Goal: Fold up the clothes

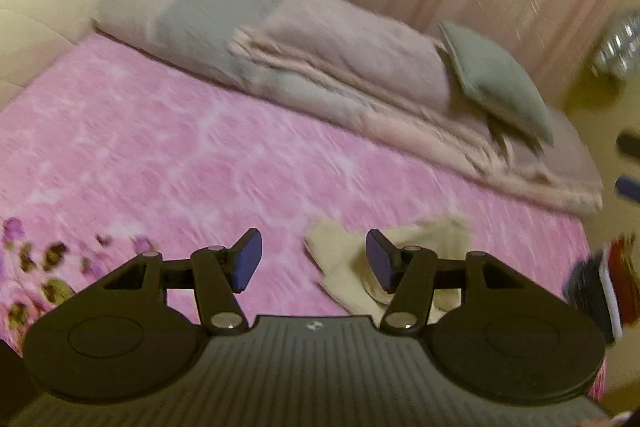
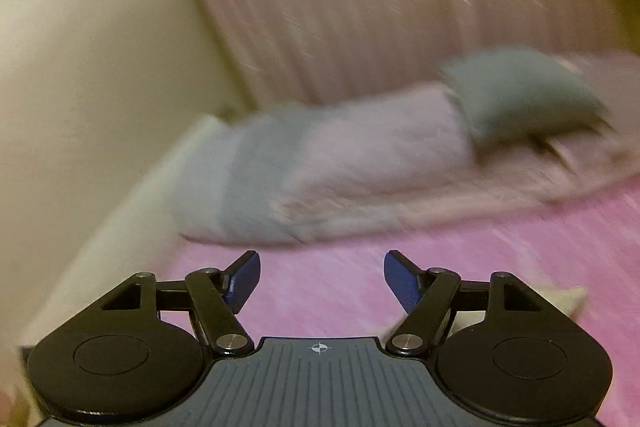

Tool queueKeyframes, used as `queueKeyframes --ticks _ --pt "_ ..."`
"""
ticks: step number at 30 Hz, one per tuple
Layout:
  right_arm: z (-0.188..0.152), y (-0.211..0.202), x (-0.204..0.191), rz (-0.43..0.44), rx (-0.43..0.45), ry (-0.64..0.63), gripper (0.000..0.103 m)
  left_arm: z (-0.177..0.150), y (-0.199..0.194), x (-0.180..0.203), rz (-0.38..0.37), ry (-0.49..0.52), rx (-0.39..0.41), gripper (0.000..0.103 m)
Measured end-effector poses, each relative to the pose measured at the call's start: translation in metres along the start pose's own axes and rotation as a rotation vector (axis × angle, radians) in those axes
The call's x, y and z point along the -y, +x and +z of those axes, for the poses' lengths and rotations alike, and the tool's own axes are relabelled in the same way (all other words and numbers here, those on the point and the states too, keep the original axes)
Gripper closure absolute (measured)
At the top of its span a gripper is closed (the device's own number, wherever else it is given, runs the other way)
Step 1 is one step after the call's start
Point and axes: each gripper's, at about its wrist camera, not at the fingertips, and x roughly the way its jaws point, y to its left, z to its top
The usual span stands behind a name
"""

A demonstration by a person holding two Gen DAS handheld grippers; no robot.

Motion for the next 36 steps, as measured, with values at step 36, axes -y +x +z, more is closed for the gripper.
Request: queueKeyframes --ticks 36 --pt "-0.219 -0.11 0.076 -0.482 -0.269 0.266 0.028 -0.077 -0.05 0.076 -0.072 0.559 -0.158 0.044"
